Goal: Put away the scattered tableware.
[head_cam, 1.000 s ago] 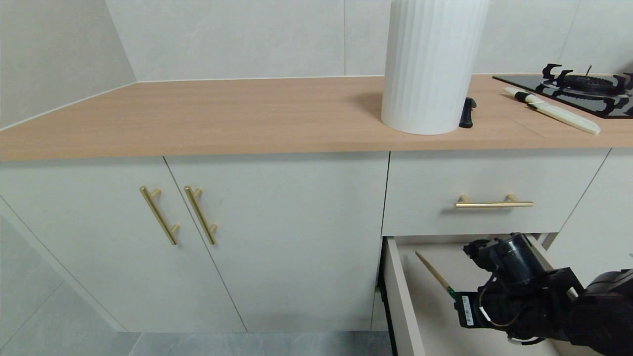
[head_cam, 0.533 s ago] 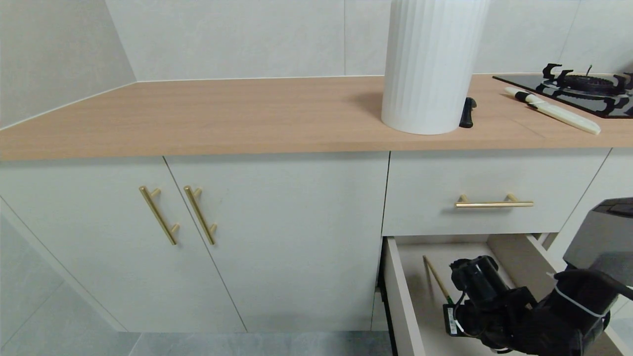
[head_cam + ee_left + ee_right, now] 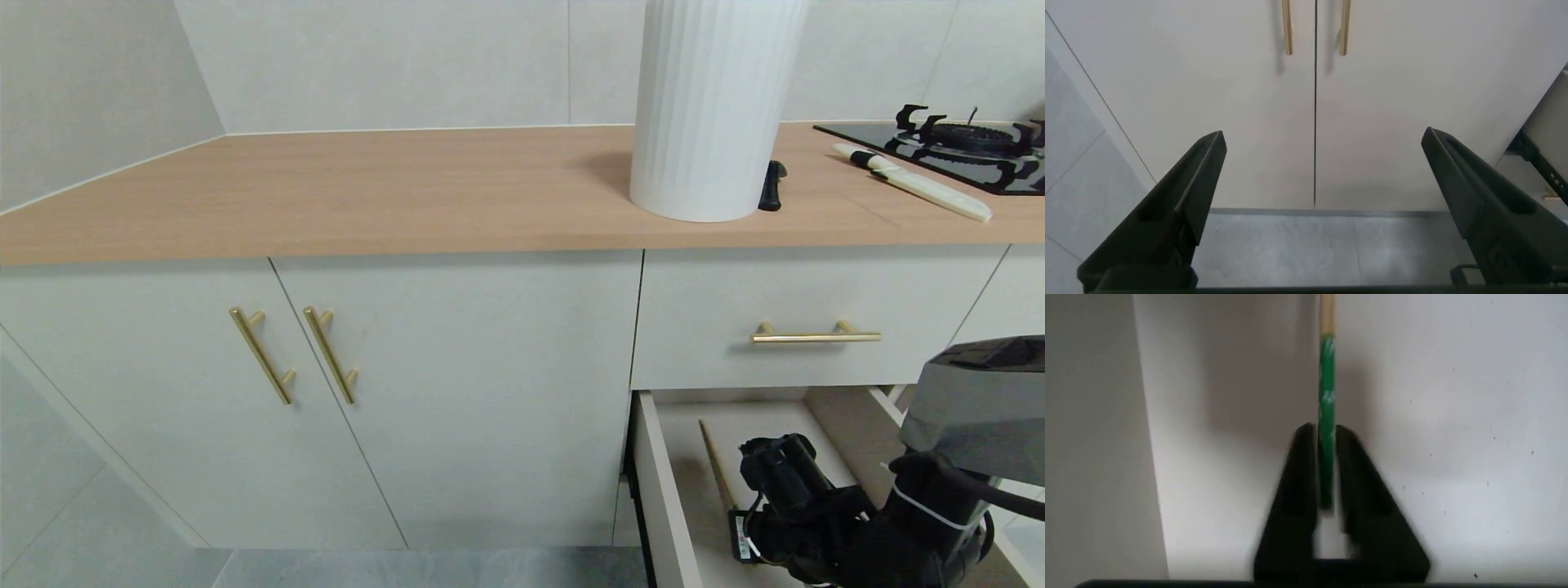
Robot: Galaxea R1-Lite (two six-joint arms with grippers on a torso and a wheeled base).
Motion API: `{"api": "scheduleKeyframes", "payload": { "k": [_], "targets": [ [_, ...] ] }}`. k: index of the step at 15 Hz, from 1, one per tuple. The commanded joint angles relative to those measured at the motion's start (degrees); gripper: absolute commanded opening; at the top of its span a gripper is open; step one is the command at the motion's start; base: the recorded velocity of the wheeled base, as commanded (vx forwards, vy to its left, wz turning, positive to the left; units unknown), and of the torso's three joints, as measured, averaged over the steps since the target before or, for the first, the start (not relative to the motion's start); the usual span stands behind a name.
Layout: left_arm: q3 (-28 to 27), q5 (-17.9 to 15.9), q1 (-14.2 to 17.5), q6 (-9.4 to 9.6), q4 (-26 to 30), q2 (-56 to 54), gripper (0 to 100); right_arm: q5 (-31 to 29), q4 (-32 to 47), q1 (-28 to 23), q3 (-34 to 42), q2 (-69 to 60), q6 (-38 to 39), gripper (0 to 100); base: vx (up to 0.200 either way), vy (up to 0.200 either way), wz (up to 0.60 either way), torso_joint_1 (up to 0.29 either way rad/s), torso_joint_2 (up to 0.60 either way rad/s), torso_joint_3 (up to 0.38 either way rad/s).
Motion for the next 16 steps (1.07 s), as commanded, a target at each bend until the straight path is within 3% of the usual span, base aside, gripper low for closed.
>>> {"api": "scheduleKeyframes", "payload": {
  "k": [1, 6, 10, 14, 16],
  "targets": [
    [0.0, 0.0, 0.0, -0.07, 0.0, 0.0, 100, 0.1, 0.0, 0.0, 0.1, -0.3, 0.0, 100, 0.000, 0.000, 0.00, 0.000, 0.00, 0.000],
    [0.0, 0.0, 0.0, -0.07, 0.0, 0.0, 100, 0.2, 0.0, -0.1, 0.6, -4.4, 0.0, 100, 0.000, 0.000, 0.00, 0.000, 0.00, 0.000],
    [0.0, 0.0, 0.0, -0.07, 0.0, 0.0, 100, 0.6, 1.9, 0.0, 1.8, -19.8, -0.7, 100, 0.000, 0.000, 0.00, 0.000, 0.00, 0.000],
    [0.0, 0.0, 0.0, 0.02, 0.0, 0.0, 100, 2.4, 19.3, 0.3, -2.2, -36.8, -1.9, 100, 0.000, 0.000, 0.00, 0.000, 0.00, 0.000],
    [0.0, 0.0, 0.0, -0.07, 0.0, 0.0, 100, 4.6, 37.0, 0.2, -9.4, -48.0, -2.2, 100, 0.000, 0.000, 0.00, 0.000, 0.00, 0.000]
  ]
}}
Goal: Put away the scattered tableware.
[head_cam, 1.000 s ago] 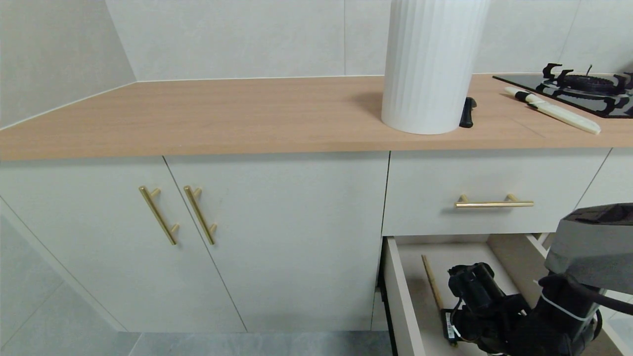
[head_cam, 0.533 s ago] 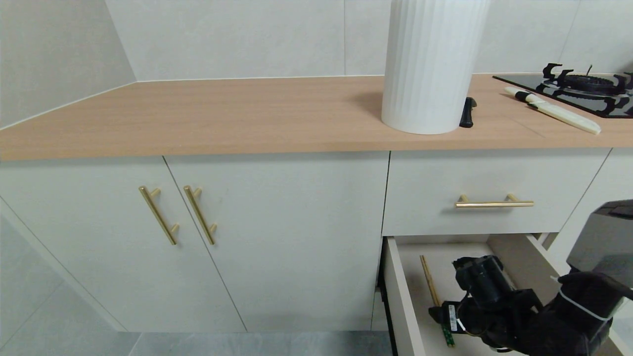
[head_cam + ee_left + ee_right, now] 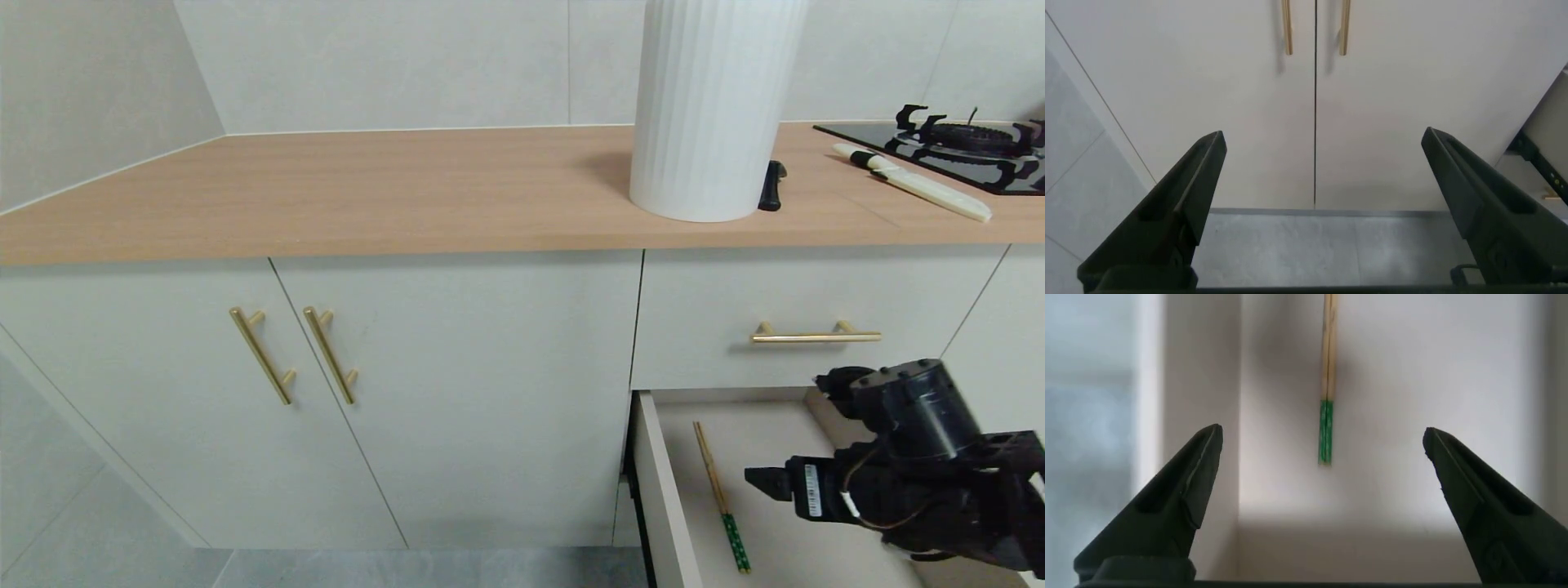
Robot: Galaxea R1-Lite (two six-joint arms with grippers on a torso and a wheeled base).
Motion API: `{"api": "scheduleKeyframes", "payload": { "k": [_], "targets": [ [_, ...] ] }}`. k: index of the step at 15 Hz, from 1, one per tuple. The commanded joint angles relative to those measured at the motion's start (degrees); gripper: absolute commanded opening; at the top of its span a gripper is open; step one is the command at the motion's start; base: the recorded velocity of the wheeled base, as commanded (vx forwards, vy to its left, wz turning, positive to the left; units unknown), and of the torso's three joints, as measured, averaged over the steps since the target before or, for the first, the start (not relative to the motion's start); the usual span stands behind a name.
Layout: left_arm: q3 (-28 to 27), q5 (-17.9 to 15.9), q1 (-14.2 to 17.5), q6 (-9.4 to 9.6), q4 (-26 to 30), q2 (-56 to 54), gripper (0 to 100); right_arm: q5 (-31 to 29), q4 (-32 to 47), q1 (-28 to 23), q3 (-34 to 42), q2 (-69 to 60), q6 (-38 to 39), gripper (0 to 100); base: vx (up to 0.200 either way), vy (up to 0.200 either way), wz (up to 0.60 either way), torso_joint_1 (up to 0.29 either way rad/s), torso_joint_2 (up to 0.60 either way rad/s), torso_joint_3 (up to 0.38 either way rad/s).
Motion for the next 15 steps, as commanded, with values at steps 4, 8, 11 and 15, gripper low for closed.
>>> {"api": "scheduleKeyframes", "payload": {
  "k": [4, 8, 11, 15],
  "targets": [
    [0.0, 0.0, 0.0, 0.07, 0.0, 0.0, 100, 2.5, 17.0, -0.1, -9.1, -19.9, -3.3, 100, 0.000, 0.000, 0.00, 0.000, 0.00, 0.000],
    [0.0, 0.0, 0.0, -0.02, 0.0, 0.0, 100, 2.6, 17.0, -0.1, -8.9, -21.3, -4.1, 100, 0.000, 0.000, 0.00, 0.000, 0.00, 0.000],
    [0.0, 0.0, 0.0, -0.02, 0.0, 0.0, 100, 2.6, 17.0, -0.1, -8.7, -22.0, -5.2, 100, 0.000, 0.000, 0.00, 0.009, -0.07, -0.066],
    [0.0, 0.0, 0.0, -0.02, 0.0, 0.0, 100, 2.6, 17.0, -0.1, -8.5, -22.0, -5.3, 100, 0.000, 0.000, 0.00, 0.105, -0.32, -0.298]
  ]
}}
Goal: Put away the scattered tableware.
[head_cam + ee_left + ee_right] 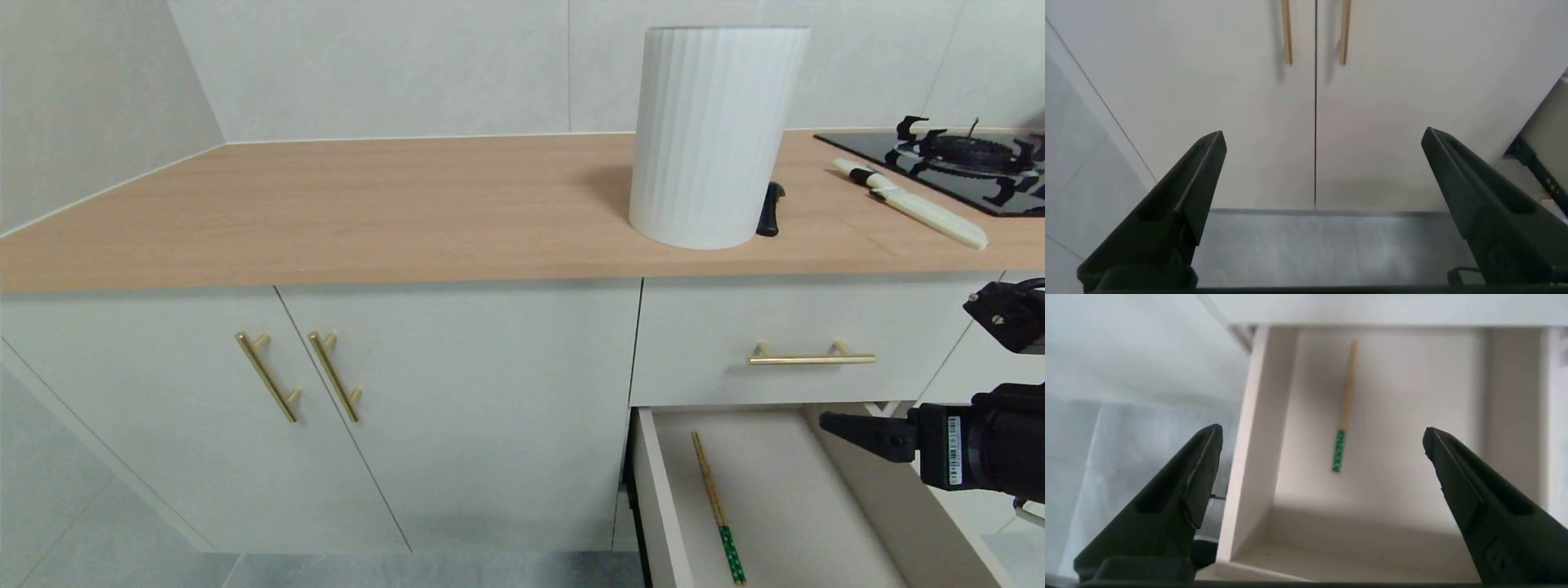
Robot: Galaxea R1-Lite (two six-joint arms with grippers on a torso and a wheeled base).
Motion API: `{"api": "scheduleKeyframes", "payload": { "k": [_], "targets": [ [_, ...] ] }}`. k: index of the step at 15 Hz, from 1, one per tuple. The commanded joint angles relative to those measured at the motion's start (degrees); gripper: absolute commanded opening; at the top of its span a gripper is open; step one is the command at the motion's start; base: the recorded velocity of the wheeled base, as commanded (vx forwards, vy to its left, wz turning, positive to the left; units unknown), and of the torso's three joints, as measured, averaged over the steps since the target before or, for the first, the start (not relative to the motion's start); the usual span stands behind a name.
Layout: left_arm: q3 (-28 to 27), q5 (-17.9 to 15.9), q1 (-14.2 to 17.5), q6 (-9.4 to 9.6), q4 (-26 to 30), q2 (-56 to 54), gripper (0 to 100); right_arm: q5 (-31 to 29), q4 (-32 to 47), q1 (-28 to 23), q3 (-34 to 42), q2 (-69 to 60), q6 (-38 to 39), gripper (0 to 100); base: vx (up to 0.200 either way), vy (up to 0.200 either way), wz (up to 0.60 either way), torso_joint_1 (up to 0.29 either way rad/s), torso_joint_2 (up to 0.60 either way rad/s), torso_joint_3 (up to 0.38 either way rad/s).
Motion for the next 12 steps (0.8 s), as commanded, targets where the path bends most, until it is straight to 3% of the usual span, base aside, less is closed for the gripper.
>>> {"api": "scheduleKeyframes", "payload": {
  "k": [1, 12],
  "targets": [
    [0.0, 0.0, 0.0, -0.02, 0.0, 0.0, 100, 0.0, 0.1, 0.1, 0.0, -0.1, 0.0, 100, 0.000, 0.000, 0.00, 0.119, -0.55, -0.310],
    [0.0, 0.0, 0.0, 0.07, 0.0, 0.0, 100, 0.1, 0.0, 0.1, 0.6, 0.1, -0.1, 100, 0.000, 0.000, 0.00, 0.173, -0.48, -0.297]
  ]
}}
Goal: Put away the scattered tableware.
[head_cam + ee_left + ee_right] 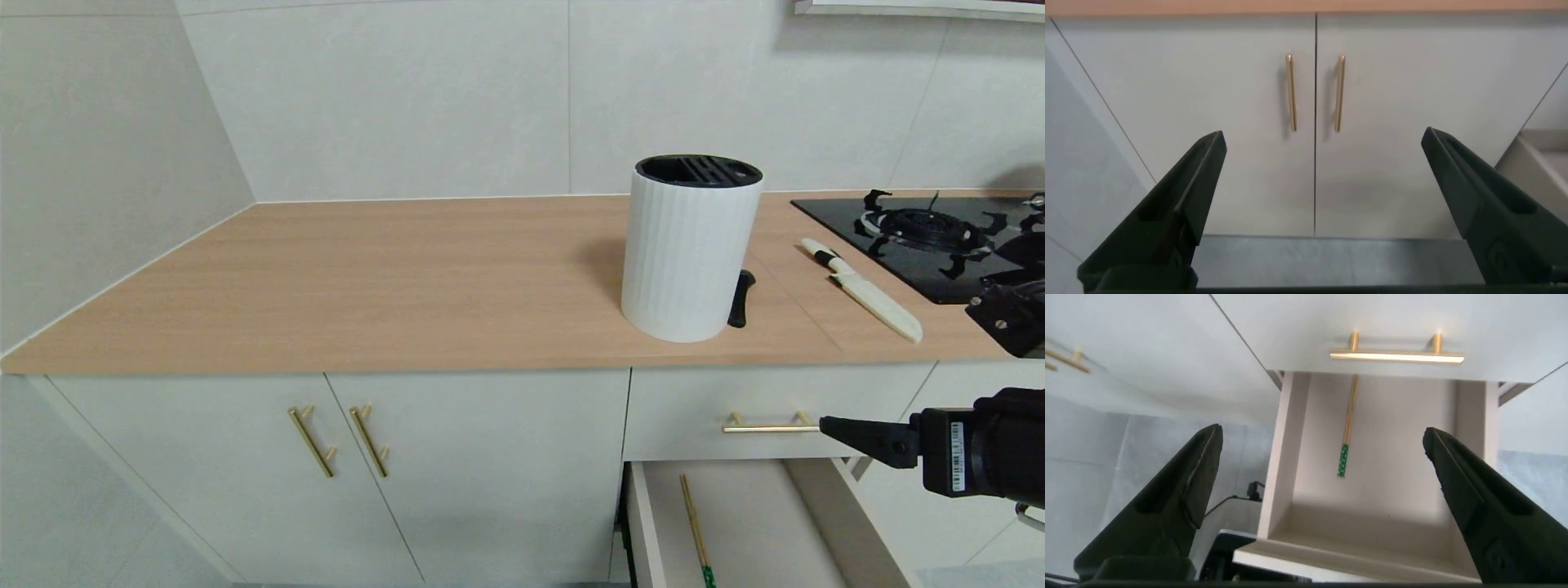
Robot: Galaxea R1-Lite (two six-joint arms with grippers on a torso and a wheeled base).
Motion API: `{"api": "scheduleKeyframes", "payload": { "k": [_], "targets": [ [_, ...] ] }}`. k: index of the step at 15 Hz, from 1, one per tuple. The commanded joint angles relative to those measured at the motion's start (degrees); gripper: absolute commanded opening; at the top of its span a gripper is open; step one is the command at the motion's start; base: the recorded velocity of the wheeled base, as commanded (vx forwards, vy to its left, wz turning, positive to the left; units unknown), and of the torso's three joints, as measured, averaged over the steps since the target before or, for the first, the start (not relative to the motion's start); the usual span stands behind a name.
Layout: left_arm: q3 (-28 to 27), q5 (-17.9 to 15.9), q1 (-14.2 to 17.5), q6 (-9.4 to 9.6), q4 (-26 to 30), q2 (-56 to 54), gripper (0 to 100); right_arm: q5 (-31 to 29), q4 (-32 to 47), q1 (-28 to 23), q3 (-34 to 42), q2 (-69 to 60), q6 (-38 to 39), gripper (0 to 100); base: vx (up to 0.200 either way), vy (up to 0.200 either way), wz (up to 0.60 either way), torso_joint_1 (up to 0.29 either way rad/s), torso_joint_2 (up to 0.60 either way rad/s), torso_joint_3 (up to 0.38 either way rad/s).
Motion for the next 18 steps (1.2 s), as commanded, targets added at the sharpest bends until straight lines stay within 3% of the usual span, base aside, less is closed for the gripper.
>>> {"api": "scheduleKeyframes", "payload": {
  "k": [1, 5, 9, 15, 18],
  "targets": [
    [0.0, 0.0, 0.0, -0.04, 0.0, 0.0, 100, 0.0, 0.0, 0.0, 0.1, 0.3, 0.0, 100, 0.000, 0.000, 0.00, 0.212, -0.50, -0.290],
    [0.0, 0.0, 0.0, -0.04, 0.0, 0.0, 100, 0.1, 0.0, 0.0, 0.4, 0.3, 0.0, 100, 0.000, 0.000, 0.00, 0.214, -0.50, -0.284],
    [0.0, 0.0, 0.0, -0.04, 0.0, 0.0, 100, 0.1, -1.3, -0.4, -1.9, 2.8, -3.8, 100, 0.000, 0.000, 0.00, 0.069, -0.16, -0.096],
    [0.0, 0.0, 0.0, -0.04, 0.0, 0.0, 100, -10.8, -0.8, -7.5, -25.3, 30.3, -4.0, 100, 0.000, 0.000, 0.00, 0.000, 0.00, 0.000],
    [0.0, 0.0, 0.0, -0.04, 0.0, 0.0, 100, -11.9, 2.3, -9.9, -33.9, 38.5, -3.9, 100, 0.000, 0.000, 0.00, 0.000, 0.00, 0.000]
  ]
}}
